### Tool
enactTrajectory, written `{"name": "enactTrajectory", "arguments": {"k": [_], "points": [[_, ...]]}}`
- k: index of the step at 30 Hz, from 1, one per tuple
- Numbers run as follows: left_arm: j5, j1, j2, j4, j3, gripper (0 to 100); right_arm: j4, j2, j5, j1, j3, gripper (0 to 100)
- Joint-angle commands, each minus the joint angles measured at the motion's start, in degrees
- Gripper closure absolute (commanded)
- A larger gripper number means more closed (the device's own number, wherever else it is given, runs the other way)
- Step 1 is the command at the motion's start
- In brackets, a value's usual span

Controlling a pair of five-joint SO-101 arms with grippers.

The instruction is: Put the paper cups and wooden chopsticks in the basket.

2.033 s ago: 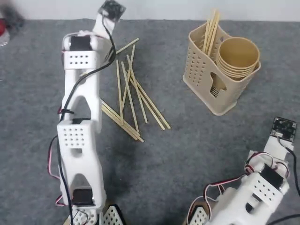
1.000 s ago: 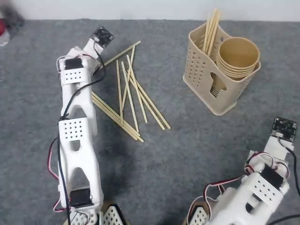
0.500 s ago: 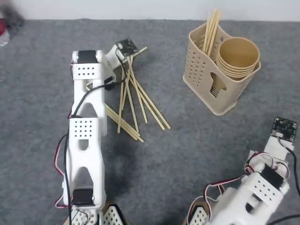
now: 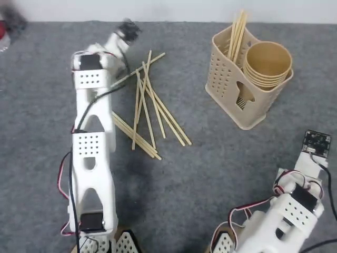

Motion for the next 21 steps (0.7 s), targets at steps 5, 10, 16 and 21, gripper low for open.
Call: {"name": "enactTrajectory", "arguments": {"k": [5, 10, 16, 21], "points": [[1.8, -1.4, 3.3, -19.9, 7.9, 83, -0.7, -0.8, 0.7, -0.5, -0.4, 99.0], [-6.3, 0.3, 4.0, -4.7, 5.0, 83, -1.3, -0.8, 0.7, -0.7, 0.6, 99.0], [-20.3, 2.7, 1.4, 15.0, 4.1, 83, -1.3, -0.8, 0.7, -0.7, 0.6, 99.0], [-22.2, 6.1, -0.4, 22.8, 4.6, 83, -1.3, -0.8, 0.7, -0.7, 0.6, 99.0]]}}
